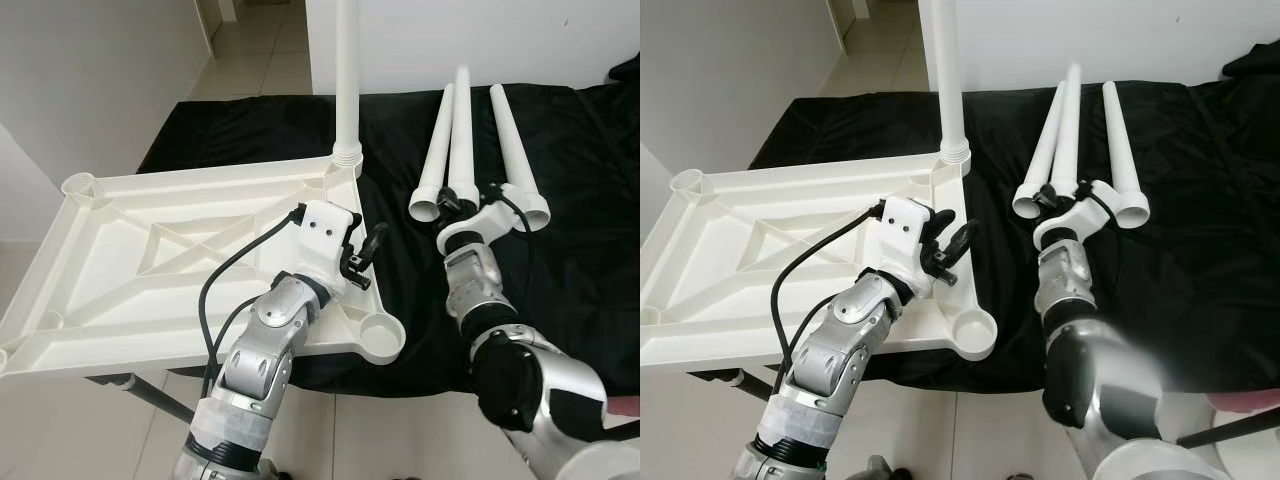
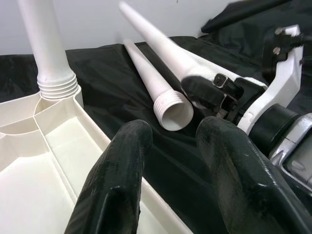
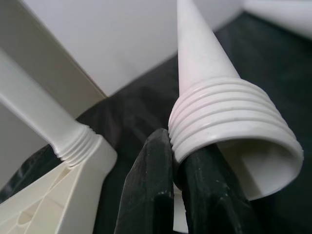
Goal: Building children table
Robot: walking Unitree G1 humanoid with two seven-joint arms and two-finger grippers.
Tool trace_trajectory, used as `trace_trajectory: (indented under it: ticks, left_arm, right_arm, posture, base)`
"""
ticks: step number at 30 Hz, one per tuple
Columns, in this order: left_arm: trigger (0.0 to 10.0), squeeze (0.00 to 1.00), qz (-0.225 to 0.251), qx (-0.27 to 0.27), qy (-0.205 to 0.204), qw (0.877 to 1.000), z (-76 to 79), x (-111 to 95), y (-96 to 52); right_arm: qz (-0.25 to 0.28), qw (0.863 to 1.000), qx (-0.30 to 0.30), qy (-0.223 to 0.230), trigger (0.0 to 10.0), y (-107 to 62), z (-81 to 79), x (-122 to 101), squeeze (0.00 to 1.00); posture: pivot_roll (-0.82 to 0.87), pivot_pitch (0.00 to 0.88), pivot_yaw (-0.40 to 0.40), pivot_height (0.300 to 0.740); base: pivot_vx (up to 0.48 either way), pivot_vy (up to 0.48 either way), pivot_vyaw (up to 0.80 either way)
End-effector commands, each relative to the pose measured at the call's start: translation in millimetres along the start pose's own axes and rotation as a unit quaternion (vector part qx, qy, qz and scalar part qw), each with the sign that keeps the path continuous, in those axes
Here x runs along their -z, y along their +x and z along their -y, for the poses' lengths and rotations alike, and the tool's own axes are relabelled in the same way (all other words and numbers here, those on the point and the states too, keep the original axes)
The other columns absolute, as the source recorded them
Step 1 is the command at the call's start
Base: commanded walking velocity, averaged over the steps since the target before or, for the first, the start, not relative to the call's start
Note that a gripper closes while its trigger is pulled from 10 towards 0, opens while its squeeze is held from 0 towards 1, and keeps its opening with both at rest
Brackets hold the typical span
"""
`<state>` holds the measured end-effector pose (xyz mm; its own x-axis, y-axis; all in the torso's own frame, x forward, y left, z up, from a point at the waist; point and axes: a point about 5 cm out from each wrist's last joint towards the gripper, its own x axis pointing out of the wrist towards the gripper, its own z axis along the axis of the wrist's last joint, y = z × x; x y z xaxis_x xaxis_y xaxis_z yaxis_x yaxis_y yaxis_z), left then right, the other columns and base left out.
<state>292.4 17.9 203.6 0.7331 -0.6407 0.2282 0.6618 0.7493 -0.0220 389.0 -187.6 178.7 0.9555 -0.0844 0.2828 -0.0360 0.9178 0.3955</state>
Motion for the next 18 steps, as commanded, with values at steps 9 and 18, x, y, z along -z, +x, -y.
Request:
trace_trajectory:
  ticks: [9,18]
  left_arm:
    - [10.0,0.00,0.001,-0.058,0.004,0.998,-12.0,1,3.4]
    - [10.0,0.00,0.002,-0.054,0.001,0.999,-11.8,0,5.3]
  right_arm:
    - [0.099,0.982,0.070,-0.143,10.0,-13.7,44.7,-46,0.00]
    - [0.078,0.966,0.142,-0.199,10.0,-35.6,84.1,-50,0.00]
  posture:
    - [0.05,0.096,0.084,0.740]
    - [0.02,0.098,0.081,0.740]
  base:
    - [0.000,0.000,0.00]
    - [0.000,0.000,0.00]
